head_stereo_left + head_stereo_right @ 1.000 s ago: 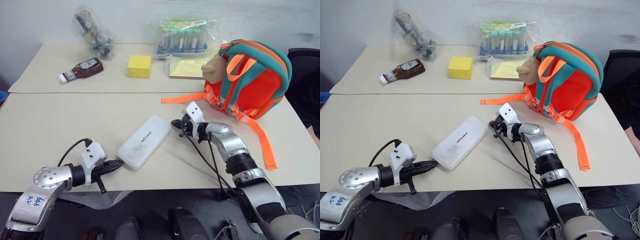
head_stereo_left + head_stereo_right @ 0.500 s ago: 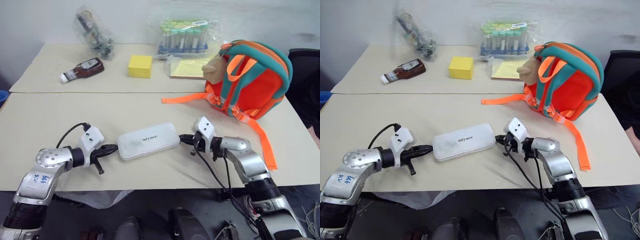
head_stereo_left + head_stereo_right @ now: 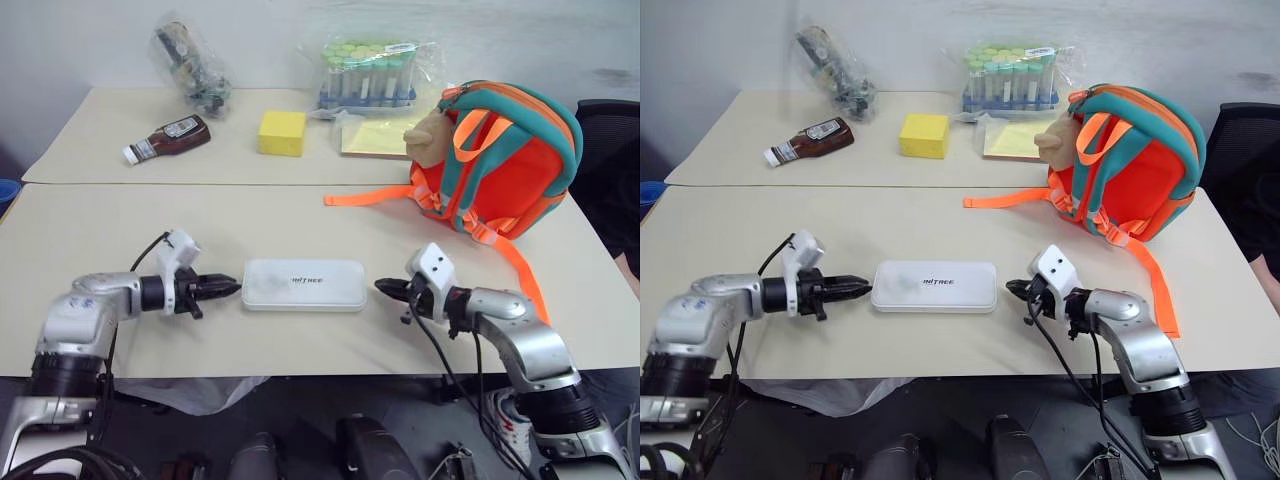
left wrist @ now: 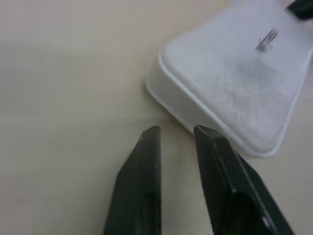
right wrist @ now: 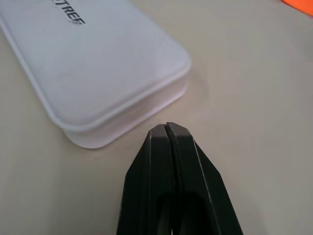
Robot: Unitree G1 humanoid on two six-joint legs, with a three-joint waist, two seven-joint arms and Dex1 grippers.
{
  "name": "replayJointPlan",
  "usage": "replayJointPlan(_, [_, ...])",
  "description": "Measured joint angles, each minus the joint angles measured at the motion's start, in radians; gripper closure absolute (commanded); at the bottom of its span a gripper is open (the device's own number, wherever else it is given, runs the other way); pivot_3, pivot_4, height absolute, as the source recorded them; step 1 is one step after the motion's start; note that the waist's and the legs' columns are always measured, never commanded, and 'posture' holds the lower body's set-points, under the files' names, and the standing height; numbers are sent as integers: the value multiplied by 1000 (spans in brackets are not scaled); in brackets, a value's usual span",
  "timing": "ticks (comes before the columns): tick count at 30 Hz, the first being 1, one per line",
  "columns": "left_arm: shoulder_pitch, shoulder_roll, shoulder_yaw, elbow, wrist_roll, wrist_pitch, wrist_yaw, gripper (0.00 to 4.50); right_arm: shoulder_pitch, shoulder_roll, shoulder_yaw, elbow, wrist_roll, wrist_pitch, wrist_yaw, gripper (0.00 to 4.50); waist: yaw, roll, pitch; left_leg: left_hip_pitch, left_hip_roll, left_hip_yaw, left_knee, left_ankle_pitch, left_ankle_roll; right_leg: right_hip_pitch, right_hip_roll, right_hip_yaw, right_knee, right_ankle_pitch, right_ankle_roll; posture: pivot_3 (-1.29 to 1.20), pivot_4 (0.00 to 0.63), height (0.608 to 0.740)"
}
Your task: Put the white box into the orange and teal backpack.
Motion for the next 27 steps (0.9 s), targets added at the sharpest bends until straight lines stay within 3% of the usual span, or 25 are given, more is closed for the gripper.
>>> replayJointPlan(4, [-116,42,-20,77,-73,277,-34,1266,3,-33,0,15,0,-25,27,4500,0,0,0,0,-1,0,1,0,0,0,0,0,0,0,0,0,150,740])
replayJointPlan(8, [-207,19,-63,241,-67,389,-24,82,16,-65,0,17,0,-55,51,4500,0,0,0,0,0,0,2,0,0,0,0,0,1,0,0,0,150,740])
replayJointPlan(14, [-286,-18,-159,328,-17,359,-36,31,25,-67,0,18,0,-60,61,4500,4,-1,0,1,-1,0,4,1,-1,1,-1,1,3,0,0,0,150,740])
replayJointPlan(20, [-351,-146,-170,394,16,310,-22,31,10,-47,26,19,-2,-61,61,4500,40,0,0,1,-4,-2,6,2,3,2,-3,0,4,1,2,0,150,740])
replayJointPlan(27, [-362,-193,-180,388,10,341,-52,31,-21,-29,45,54,-17,-61,41,4500,52,0,0,-1,-4,-1,5,1,3,2,-5,0,1,1,2,0,150,740])
